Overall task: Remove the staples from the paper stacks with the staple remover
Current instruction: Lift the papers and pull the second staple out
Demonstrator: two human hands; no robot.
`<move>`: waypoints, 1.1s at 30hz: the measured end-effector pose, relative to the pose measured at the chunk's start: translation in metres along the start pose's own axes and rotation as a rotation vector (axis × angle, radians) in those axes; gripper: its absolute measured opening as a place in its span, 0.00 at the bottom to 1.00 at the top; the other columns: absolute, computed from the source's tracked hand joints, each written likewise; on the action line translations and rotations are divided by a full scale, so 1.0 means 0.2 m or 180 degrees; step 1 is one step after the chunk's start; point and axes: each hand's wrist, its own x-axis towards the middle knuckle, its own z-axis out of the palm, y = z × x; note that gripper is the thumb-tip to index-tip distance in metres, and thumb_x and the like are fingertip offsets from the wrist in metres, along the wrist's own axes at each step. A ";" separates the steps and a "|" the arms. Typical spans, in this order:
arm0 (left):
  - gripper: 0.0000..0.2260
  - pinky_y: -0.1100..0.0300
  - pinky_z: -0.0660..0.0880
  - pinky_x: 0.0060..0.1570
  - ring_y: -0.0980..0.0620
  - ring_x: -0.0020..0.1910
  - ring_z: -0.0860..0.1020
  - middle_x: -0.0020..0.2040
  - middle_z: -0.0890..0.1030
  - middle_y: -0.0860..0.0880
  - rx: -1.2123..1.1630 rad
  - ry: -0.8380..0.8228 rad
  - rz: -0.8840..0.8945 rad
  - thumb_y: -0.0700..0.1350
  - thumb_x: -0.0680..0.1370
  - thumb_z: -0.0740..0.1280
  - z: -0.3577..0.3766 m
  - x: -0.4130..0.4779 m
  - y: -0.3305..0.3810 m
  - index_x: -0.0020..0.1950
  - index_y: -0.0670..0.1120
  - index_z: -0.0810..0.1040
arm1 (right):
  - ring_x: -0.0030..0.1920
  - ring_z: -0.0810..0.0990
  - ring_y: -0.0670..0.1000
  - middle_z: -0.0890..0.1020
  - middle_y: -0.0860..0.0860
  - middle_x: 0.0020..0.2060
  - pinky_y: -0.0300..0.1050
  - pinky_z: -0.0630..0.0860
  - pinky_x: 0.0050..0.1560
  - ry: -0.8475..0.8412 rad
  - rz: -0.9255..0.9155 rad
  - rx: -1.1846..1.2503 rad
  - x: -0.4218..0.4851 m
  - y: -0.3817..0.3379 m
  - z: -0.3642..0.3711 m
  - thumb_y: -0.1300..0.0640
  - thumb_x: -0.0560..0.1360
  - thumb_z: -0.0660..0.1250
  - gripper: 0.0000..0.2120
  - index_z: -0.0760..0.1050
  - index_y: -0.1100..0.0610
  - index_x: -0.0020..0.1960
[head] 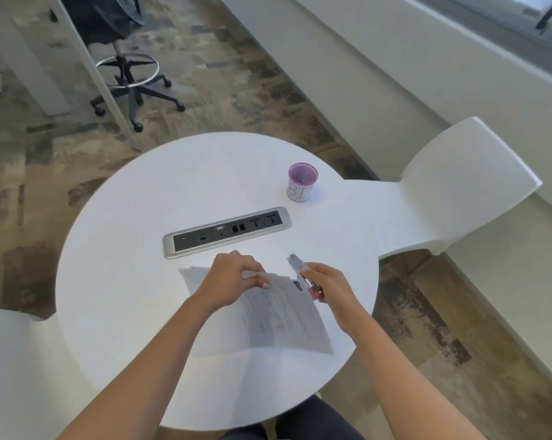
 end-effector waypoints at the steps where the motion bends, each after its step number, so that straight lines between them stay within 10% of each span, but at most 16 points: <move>1: 0.04 0.63 0.65 0.44 0.58 0.45 0.74 0.38 0.82 0.60 -0.0341 0.0118 -0.0132 0.54 0.68 0.77 -0.01 -0.02 0.03 0.38 0.55 0.85 | 0.34 0.72 0.49 0.79 0.51 0.38 0.39 0.69 0.37 -0.0194 -0.0050 0.0012 -0.03 -0.02 0.01 0.53 0.75 0.69 0.07 0.84 0.51 0.49; 5: 0.07 0.66 0.68 0.47 0.63 0.48 0.75 0.43 0.81 0.58 -0.1365 0.0821 -0.0319 0.46 0.69 0.78 -0.13 -0.05 0.21 0.37 0.58 0.83 | 0.34 0.69 0.52 0.77 0.56 0.36 0.36 0.68 0.33 -0.0535 -0.0638 0.0355 -0.18 -0.19 0.11 0.57 0.72 0.68 0.09 0.83 0.55 0.51; 10: 0.07 0.57 0.70 0.50 0.47 0.51 0.75 0.46 0.77 0.46 -0.1959 0.1531 0.0139 0.44 0.69 0.72 -0.22 -0.09 0.43 0.41 0.40 0.81 | 0.29 0.75 0.51 0.84 0.49 0.35 0.36 0.73 0.33 -0.0726 -0.1529 0.0494 -0.37 -0.36 0.21 0.53 0.75 0.70 0.11 0.77 0.56 0.55; 14: 0.09 0.55 0.74 0.53 0.41 0.59 0.70 0.52 0.69 0.50 -0.1892 0.1905 -0.0087 0.40 0.71 0.76 -0.26 -0.13 0.58 0.39 0.53 0.80 | 0.32 0.77 0.53 0.83 0.55 0.40 0.42 0.78 0.35 -0.0508 -0.2162 0.0391 -0.48 -0.43 0.28 0.50 0.73 0.69 0.13 0.73 0.55 0.53; 19: 0.09 0.29 0.76 0.45 0.27 0.47 0.76 0.50 0.75 0.33 -0.2636 0.1351 0.0085 0.56 0.71 0.75 -0.29 -0.19 0.69 0.46 0.57 0.78 | 0.31 0.75 0.51 0.80 0.61 0.45 0.40 0.77 0.33 -0.0316 -0.2465 0.0464 -0.50 -0.45 0.34 0.51 0.74 0.68 0.15 0.68 0.53 0.56; 27: 0.20 0.68 0.76 0.29 0.55 0.31 0.82 0.32 0.84 0.55 -0.2693 0.0701 0.0054 0.51 0.70 0.73 -0.39 -0.20 0.69 0.55 0.46 0.70 | 0.40 0.82 0.51 0.81 0.46 0.43 0.43 0.81 0.36 0.0361 -0.2678 0.0110 -0.47 -0.46 0.36 0.46 0.72 0.72 0.14 0.74 0.38 0.55; 30: 0.08 0.68 0.76 0.31 0.58 0.32 0.82 0.34 0.85 0.55 -0.2661 0.0429 0.0012 0.52 0.78 0.67 -0.44 -0.23 0.70 0.46 0.52 0.84 | 0.40 0.80 0.54 0.81 0.48 0.42 0.49 0.81 0.40 0.0738 -0.2850 -0.0259 -0.46 -0.46 0.35 0.48 0.74 0.71 0.10 0.76 0.43 0.54; 33: 0.20 0.61 0.80 0.39 0.48 0.43 0.85 0.46 0.87 0.47 -0.2950 0.0148 -0.0374 0.63 0.78 0.59 -0.48 -0.27 0.69 0.53 0.53 0.85 | 0.36 0.77 0.50 0.79 0.46 0.37 0.38 0.74 0.34 0.1008 -0.3100 -0.0625 -0.45 -0.48 0.32 0.48 0.75 0.69 0.05 0.77 0.45 0.50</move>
